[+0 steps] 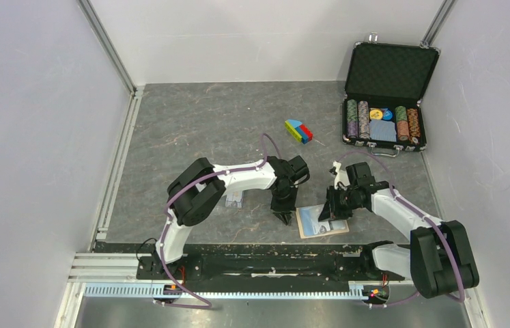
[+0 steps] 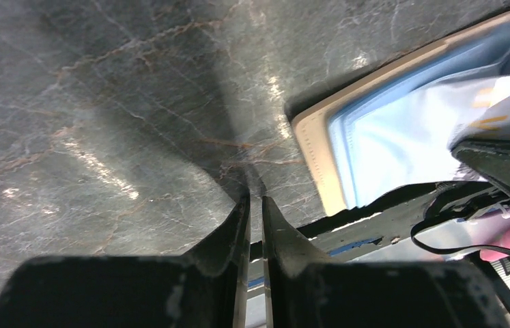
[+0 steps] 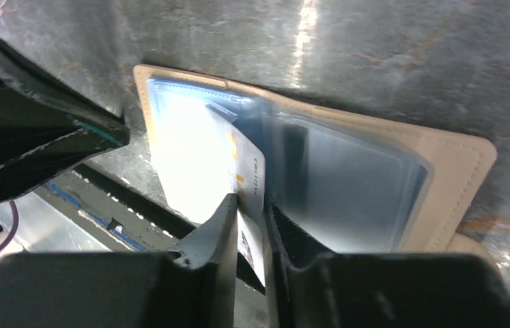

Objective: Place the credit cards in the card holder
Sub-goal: Insert the credit card into the card holder.

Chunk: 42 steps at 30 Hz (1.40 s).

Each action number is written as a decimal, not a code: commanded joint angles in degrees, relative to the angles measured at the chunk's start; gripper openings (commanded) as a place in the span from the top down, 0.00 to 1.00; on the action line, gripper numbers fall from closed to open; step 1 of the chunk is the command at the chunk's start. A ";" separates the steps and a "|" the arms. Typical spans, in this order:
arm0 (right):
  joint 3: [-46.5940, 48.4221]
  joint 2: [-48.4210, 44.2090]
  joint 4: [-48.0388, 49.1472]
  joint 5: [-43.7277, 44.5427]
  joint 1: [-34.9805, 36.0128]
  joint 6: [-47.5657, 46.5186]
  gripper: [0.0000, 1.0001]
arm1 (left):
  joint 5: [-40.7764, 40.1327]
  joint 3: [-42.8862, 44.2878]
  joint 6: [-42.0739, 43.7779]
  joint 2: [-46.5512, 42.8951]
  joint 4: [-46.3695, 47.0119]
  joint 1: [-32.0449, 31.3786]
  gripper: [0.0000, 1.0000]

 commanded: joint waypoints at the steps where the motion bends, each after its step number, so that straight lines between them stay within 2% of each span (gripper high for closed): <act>1: -2.12 0.81 2.55 -0.04 1.76 1.10 0.89 | -1.73 0.71 1.71 2.19 2.73 -0.78 0.83; 3: -3.86 1.13 5.55 -2.36 2.24 3.10 0.95 | -1.70 0.52 1.51 2.05 2.94 -0.81 0.83; 6: -6.04 1.45 9.40 -3.91 3.12 5.61 0.99 | -1.89 -0.02 1.51 1.84 2.94 -0.80 0.83; 18: -10.54 1.79 18.67 -6.33 5.14 12.00 0.99 | -4.84 -1.31 1.30 -1.48 1.18 -0.41 0.84; 22: -8.57 0.42 14.25 -3.25 5.34 10.22 0.93 | -7.52 -0.91 2.50 -2.59 -1.68 0.01 0.85; 25: -5.79 -1.32 8.32 0.59 5.47 7.88 0.80 | -8.79 -0.46 3.34 -2.81 -3.36 0.08 0.85; 29: -3.01 -3.18 2.31 3.89 6.00 6.35 0.70 | -8.70 0.14 3.43 -3.23 -3.40 0.08 0.85; 42: 3.30 -4.41 -5.60 9.85 8.83 2.98 0.43 | -7.27 2.20 4.37 -2.68 -3.30 0.06 0.85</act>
